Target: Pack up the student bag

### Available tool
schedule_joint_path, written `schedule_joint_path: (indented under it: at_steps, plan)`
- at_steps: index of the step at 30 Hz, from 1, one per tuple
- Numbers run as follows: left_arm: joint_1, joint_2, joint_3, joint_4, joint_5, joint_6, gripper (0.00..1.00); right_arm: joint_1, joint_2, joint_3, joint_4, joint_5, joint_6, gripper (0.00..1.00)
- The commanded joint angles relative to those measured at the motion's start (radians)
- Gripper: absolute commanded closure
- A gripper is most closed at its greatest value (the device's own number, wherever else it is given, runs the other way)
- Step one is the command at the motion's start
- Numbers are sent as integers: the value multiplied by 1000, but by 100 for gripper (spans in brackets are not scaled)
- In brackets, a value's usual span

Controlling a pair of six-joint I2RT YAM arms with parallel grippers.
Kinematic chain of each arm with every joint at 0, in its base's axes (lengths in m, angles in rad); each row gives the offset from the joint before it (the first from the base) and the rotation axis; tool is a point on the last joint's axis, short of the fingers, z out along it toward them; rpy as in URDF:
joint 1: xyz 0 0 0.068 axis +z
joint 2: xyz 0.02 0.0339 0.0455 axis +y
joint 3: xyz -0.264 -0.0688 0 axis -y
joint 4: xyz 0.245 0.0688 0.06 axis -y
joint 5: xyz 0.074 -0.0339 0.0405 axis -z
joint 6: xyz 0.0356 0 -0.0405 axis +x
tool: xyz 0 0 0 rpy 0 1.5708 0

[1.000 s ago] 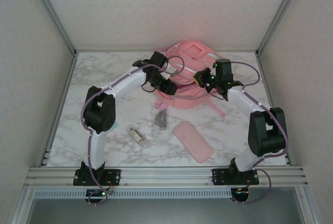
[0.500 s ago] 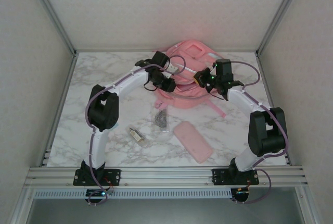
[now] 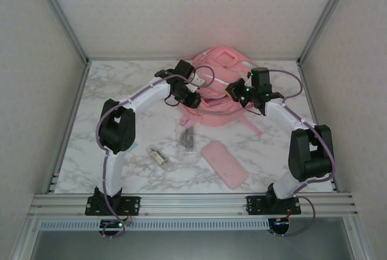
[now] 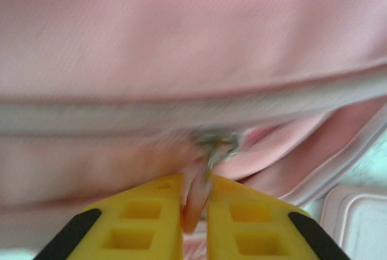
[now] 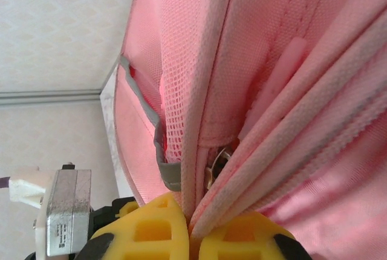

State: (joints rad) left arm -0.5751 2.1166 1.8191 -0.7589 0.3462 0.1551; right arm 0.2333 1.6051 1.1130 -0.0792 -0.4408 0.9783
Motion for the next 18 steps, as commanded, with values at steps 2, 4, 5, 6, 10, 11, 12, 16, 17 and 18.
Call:
schedule_joint_path:
  at_steps: [2, 4, 5, 6, 10, 11, 12, 16, 17, 18]
  plan:
    - [59, -40, -10, -96, -6, 52, 91, -47, -40, 72, 3, 31, -103, 100]
    - [60, -40, -10, -82, 0, 49, 99, -48, -38, 77, -5, 20, -110, 100]
    - [60, -41, -10, -70, 5, 43, 100, -49, -36, 80, -5, 13, -109, 100]
    - [59, -43, -12, -58, 12, 36, 100, -48, -36, 80, -2, 7, -110, 100]
    - [43, -73, -36, -4, 70, 3, 87, -48, -36, 80, 0, -6, -110, 100]
    - [32, -90, -56, 22, 72, -4, 80, -49, -36, 82, 4, -11, -109, 100]
    - [24, -103, -74, 43, 72, -8, 73, -49, -34, 83, 4, -15, -110, 100]
    - [-17, -126, -131, 139, 51, -20, 54, -48, -28, 90, 12, -28, -108, 100]
    - [-22, -120, -130, 149, 45, -20, 53, -48, -27, 89, 14, -30, -107, 100]
    - [-27, -111, -125, 154, 38, -21, 52, -48, -27, 90, 16, -34, -105, 100]
